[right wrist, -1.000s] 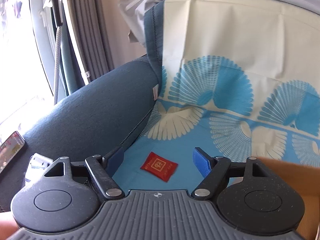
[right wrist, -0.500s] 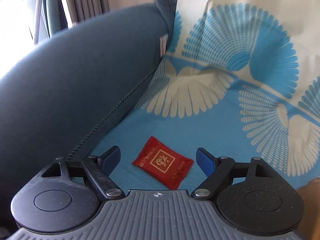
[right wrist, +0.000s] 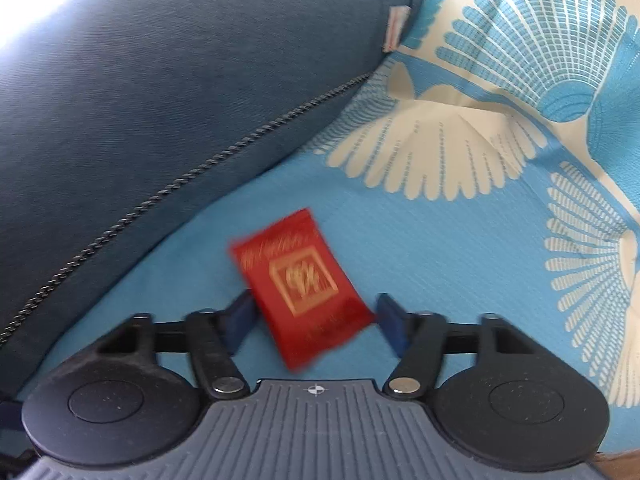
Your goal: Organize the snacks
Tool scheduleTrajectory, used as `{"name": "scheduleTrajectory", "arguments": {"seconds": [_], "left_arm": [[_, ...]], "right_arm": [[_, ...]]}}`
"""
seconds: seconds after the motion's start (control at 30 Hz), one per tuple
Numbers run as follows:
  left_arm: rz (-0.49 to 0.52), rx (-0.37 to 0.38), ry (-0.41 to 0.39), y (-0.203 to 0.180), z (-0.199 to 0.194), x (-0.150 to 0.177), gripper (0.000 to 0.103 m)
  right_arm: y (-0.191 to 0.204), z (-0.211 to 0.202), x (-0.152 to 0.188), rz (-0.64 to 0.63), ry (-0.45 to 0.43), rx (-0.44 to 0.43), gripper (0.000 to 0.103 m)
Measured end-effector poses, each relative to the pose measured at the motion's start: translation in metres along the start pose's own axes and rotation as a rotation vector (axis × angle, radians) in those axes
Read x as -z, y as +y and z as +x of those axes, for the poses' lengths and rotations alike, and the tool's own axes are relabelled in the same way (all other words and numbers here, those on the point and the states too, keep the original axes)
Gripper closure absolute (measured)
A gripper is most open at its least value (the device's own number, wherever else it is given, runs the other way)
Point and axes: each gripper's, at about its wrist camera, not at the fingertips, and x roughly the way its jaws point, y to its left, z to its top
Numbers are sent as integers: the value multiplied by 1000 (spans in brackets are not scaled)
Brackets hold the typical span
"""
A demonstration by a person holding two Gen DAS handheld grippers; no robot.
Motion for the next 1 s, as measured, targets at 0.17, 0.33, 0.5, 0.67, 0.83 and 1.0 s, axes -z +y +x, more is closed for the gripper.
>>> {"name": "scheduleTrajectory", "arguments": {"seconds": [0.17,0.33,0.5,0.67,0.83,1.0], "left_arm": [[-6,2,-3,4,-2,1,45],[-8,-4,-7,9,-5,1,45],[-36,-10,-12,15,-8,3,45],[-38,-23,-13,9,-6,3,45],[-40,-31,-13,5,-3,2,45],[-43,-25,-9,6,-1,-2,45]], "right_arm": [[12,-10,3,-8,-2,-5,100],[21,-29,12,20,6,24,103],[15,-48,15,104,-57,67,94],[17,-39,-7,51,-101,75,32],[28,-3,-27,-59,-57,92,28],[31,20,-31,-57,-13,70,30]]}}
